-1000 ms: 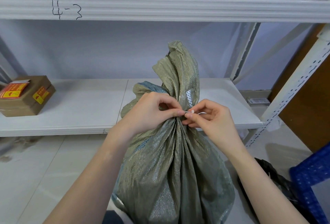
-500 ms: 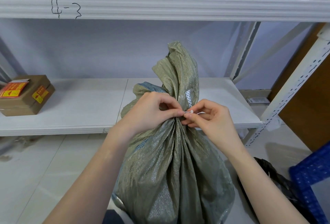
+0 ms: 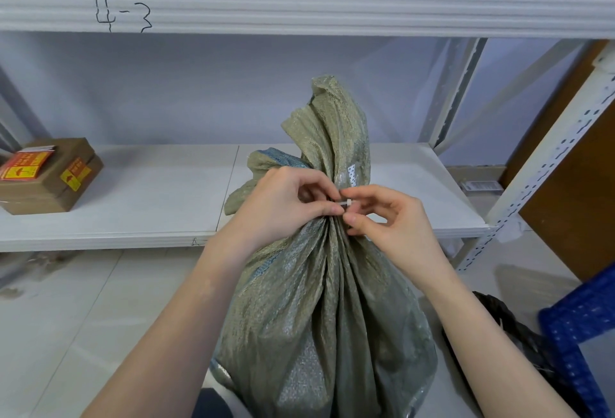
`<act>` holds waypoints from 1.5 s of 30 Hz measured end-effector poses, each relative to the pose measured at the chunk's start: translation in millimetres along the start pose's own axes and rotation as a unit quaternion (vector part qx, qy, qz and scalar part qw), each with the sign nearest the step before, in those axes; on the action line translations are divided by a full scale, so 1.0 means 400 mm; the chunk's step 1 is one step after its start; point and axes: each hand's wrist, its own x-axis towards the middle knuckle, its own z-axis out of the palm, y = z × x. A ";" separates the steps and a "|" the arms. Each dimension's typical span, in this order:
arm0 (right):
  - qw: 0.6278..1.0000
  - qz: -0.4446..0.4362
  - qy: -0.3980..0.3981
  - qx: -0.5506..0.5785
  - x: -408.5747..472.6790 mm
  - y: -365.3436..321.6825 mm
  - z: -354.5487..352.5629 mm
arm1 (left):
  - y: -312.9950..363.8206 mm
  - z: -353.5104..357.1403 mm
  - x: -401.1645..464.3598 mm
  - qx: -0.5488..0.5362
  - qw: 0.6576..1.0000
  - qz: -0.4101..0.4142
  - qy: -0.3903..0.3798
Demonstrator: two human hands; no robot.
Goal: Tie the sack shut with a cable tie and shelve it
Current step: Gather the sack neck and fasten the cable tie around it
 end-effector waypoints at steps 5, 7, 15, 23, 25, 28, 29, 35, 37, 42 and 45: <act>0.999 0.017 -0.020 0.025 0.002 -0.005 -0.002 | 0.012 0.005 -0.006 0.026 1.000 -0.002 0.004; 0.999 0.015 -0.019 0.034 0.003 -0.008 0.000 | 0.018 0.009 -0.007 0.029 1.000 0.001 0.002; 0.999 -0.017 -0.023 0.014 0.002 0.002 0.005 | 0.009 0.023 -0.005 0.049 0.998 0.037 0.018; 0.998 -0.054 0.019 -0.006 0.003 0.009 0.014 | -0.001 0.030 -0.006 0.079 0.995 0.052 0.028; 0.998 -0.060 0.020 -0.010 0.003 0.011 0.013 | -0.006 0.032 -0.006 0.073 0.995 0.059 0.021; 0.998 -0.059 0.015 -0.007 0.004 0.011 0.008 | -0.015 0.034 -0.006 0.047 0.996 0.069 0.015; 0.998 -0.054 0.015 0.002 0.005 0.010 0.004 | -0.017 0.033 -0.006 0.043 0.996 0.070 0.016; 0.994 -0.013 0.044 0.100 0.013 -0.005 -0.010 | -0.008 0.030 -0.005 -0.012 0.996 0.082 0.022; 0.993 -0.007 0.058 0.107 0.014 -0.005 -0.012 | -0.006 0.033 -0.005 -0.016 0.996 0.083 0.021; 0.999 0.007 0.036 0.009 0.010 0.008 -0.021 | -0.011 0.033 -0.005 -0.020 0.997 0.076 0.027; 0.993 0.003 -0.016 -0.117 0.011 0.037 -0.007 | -0.006 0.040 -0.006 0.001 0.996 0.086 0.029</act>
